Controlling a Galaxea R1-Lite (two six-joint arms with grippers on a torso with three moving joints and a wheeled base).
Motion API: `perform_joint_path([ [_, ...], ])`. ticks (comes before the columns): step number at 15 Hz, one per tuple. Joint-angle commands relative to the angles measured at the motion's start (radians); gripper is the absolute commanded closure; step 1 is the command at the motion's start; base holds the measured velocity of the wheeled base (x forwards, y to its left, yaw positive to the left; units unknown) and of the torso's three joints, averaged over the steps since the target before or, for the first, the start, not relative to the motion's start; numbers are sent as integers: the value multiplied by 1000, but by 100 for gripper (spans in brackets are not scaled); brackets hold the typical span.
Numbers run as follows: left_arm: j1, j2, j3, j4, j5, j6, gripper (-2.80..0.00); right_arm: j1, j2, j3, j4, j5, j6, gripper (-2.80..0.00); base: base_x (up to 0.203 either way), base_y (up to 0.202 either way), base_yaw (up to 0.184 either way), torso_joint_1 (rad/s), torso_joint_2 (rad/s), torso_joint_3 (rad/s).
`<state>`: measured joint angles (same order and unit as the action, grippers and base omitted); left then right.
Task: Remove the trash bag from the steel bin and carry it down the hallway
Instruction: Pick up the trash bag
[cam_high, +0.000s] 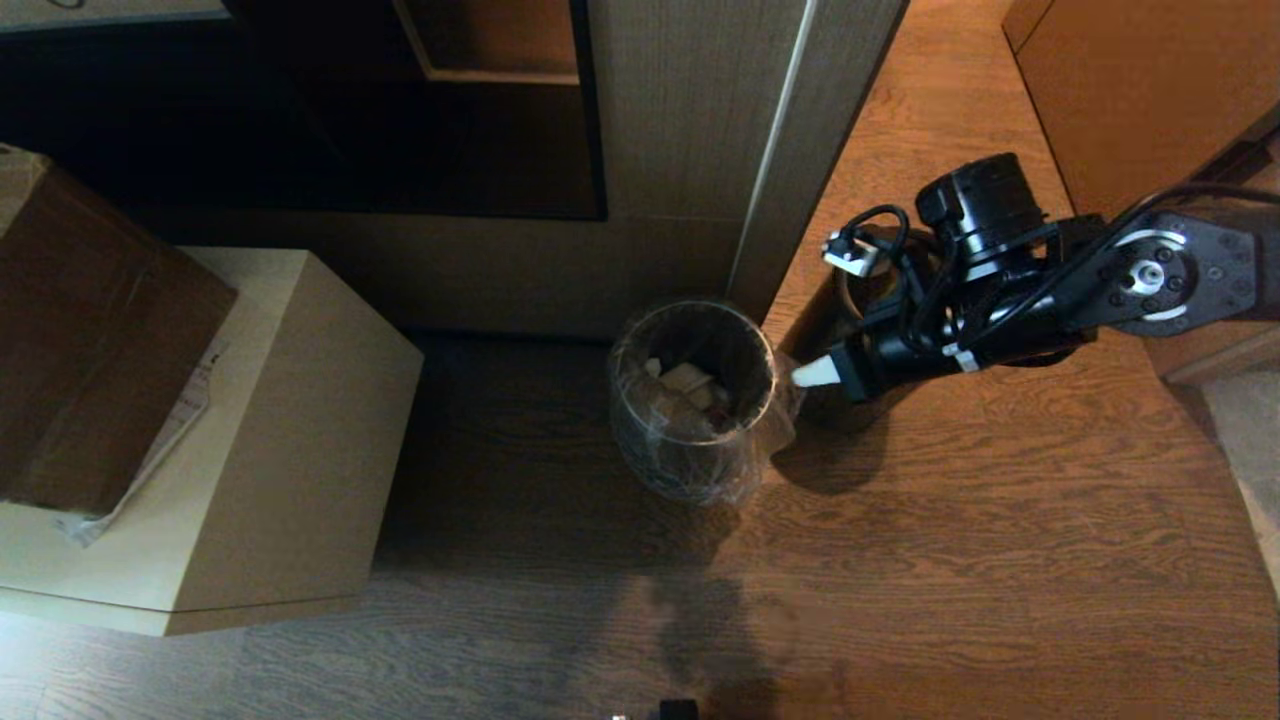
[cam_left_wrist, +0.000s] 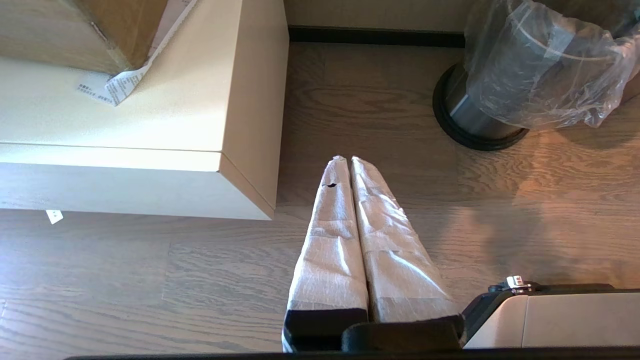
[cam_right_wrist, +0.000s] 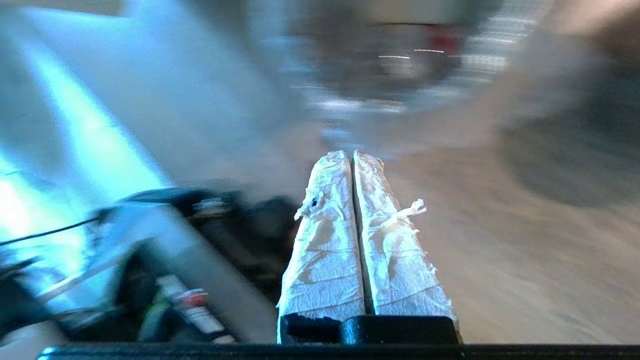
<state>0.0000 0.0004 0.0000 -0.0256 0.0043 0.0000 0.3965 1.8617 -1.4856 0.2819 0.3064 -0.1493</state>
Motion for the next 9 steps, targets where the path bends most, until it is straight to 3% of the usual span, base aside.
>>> perform_joint_path([
  [1, 0, 0, 11, 0, 0, 0, 0, 60, -6, 11, -4, 2, 21, 0, 0, 0, 0, 0, 0, 0],
  [3, 0, 0, 12, 0, 0, 0, 0, 119, 27, 12, -66, 1, 25, 0, 0, 0, 0, 0, 0, 0],
  [4, 0, 0, 11, 0, 0, 0, 0, 143, 47, 17, -111, 0, 23, -280, 0, 0, 0, 0, 0, 0],
  [9, 0, 0, 12, 0, 0, 0, 0, 191, 151, 2, -234, -9, -56, -280, 0, 0, 0, 0, 0, 0],
])
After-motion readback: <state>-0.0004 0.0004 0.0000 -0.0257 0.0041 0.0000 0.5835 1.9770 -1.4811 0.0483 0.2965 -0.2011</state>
